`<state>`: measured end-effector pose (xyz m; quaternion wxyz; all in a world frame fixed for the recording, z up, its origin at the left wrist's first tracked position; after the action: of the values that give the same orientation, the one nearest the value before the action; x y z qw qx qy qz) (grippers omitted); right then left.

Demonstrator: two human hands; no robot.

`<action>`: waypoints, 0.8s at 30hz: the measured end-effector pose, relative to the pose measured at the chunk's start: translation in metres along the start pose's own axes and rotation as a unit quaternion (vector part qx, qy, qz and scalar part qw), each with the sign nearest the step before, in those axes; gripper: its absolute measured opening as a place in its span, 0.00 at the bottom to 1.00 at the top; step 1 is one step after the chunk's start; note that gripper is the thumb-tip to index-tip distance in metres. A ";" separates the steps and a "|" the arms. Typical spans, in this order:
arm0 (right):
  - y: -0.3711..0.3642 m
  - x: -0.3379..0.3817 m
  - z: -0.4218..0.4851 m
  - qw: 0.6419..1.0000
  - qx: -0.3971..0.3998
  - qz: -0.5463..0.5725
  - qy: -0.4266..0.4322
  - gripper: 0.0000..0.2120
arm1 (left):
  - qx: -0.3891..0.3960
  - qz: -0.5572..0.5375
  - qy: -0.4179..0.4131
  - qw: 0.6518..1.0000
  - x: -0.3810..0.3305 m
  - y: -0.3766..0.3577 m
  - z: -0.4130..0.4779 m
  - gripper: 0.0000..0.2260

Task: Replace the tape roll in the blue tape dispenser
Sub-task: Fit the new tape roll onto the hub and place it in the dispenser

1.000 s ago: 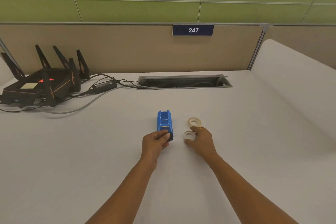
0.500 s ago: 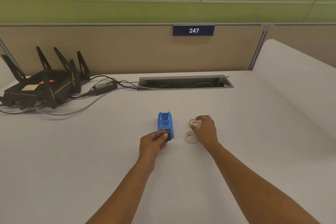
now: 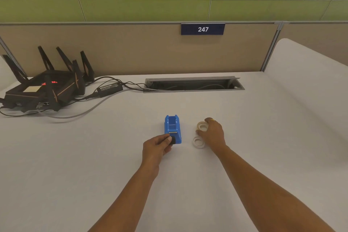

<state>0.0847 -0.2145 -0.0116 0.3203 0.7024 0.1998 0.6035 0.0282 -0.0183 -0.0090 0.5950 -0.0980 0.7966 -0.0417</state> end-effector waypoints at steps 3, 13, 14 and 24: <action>0.000 0.006 -0.009 0.998 -0.010 0.063 0.017 0.27 | 0.002 -0.006 -0.003 1.000 -0.002 0.000 -0.001 0.07; -0.006 0.038 -0.052 0.953 0.060 0.286 0.084 0.24 | -0.004 -0.016 -0.035 0.999 -0.015 -0.005 -0.003 0.09; -0.007 0.042 -0.055 0.947 0.079 0.300 0.088 0.23 | -0.001 -0.016 -0.041 0.999 -0.017 -0.005 -0.003 0.09; -0.020 0.059 -0.068 0.908 0.190 0.360 0.094 0.24 | 0.024 0.011 -0.074 0.997 -0.028 -0.006 -0.006 0.09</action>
<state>0.0317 -0.1466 0.0216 -0.0788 0.7138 0.0733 0.6920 0.0308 -0.0190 0.0204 0.6552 -0.0778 0.7500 -0.0473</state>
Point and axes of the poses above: each hand's wrist, its own z-axis towards the middle knuckle, its own y-axis out of the back of the hand, x = y × z, the point moved 4 cm from there along z, towards the middle knuckle, and after that the axes turned 6 degrees about x, right-handed, at the moved point
